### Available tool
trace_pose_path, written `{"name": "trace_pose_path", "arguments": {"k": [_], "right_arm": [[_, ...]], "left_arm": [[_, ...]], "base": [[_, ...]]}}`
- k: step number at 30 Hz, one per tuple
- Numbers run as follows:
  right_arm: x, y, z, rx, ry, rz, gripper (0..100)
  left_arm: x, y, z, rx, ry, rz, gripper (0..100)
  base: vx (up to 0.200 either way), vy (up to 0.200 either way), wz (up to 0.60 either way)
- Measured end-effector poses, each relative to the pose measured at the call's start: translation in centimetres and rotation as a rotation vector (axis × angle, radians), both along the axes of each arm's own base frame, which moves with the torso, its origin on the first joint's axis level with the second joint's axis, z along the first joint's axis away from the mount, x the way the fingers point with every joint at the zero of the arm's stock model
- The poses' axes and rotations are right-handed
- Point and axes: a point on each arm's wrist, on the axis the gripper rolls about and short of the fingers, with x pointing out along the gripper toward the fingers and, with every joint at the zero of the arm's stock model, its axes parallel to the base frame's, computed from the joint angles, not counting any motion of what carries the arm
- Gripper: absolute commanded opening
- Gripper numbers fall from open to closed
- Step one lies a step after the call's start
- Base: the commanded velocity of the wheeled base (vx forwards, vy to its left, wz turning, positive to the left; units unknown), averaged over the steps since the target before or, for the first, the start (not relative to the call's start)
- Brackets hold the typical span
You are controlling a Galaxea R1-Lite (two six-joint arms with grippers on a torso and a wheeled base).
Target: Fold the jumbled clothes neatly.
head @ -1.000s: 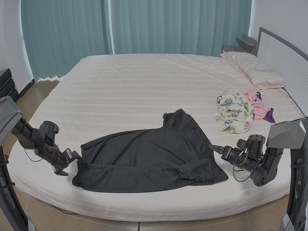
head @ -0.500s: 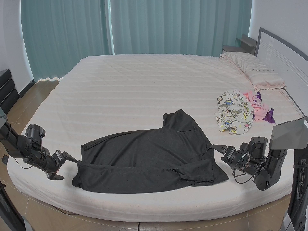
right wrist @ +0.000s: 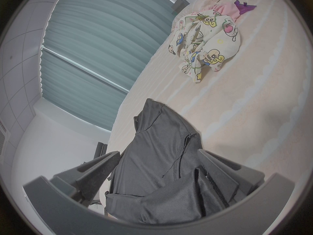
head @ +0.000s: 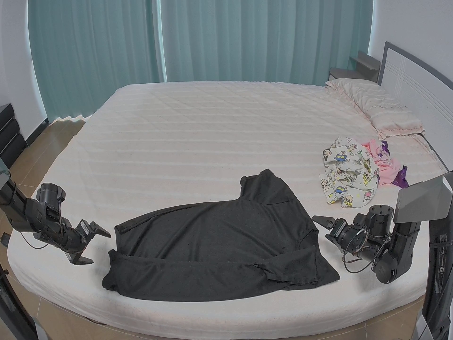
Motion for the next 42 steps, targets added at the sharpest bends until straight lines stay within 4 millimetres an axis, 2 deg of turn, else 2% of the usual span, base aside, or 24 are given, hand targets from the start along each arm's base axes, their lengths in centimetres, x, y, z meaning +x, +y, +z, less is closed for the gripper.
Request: {"name": "trace_pose_path", "arguments": {"k": [3,12,27,36,42], "right_arm": [[0.0,0.0,-0.1,-0.001,0.003,0.001,100],[-0.1,0.0,-0.2,-0.003,0.007,0.001,100],[-0.1,0.0,-0.3,-0.003,0.011,-0.001,100],[-0.1,0.0,-0.3,-0.005,0.011,-0.001,100],[-0.1,0.0,-0.3,-0.005,0.010,0.000,100]], "left_arm": [[0.4,0.1,0.0,-0.017,0.005,0.035,100],[0.6,0.9,-0.1,-0.030,0.002,0.058,100],[0.7,1.1,-0.3,-0.033,0.007,0.070,100],[0.7,1.2,-0.4,-0.039,0.010,0.070,100],[0.8,1.1,-0.3,-0.064,-0.009,0.065,100]], "base": [[0.000,0.000,0.00],[0.000,0.200,0.00],[0.000,0.000,0.00],[0.200,0.000,0.00],[0.000,0.000,0.00]]}}
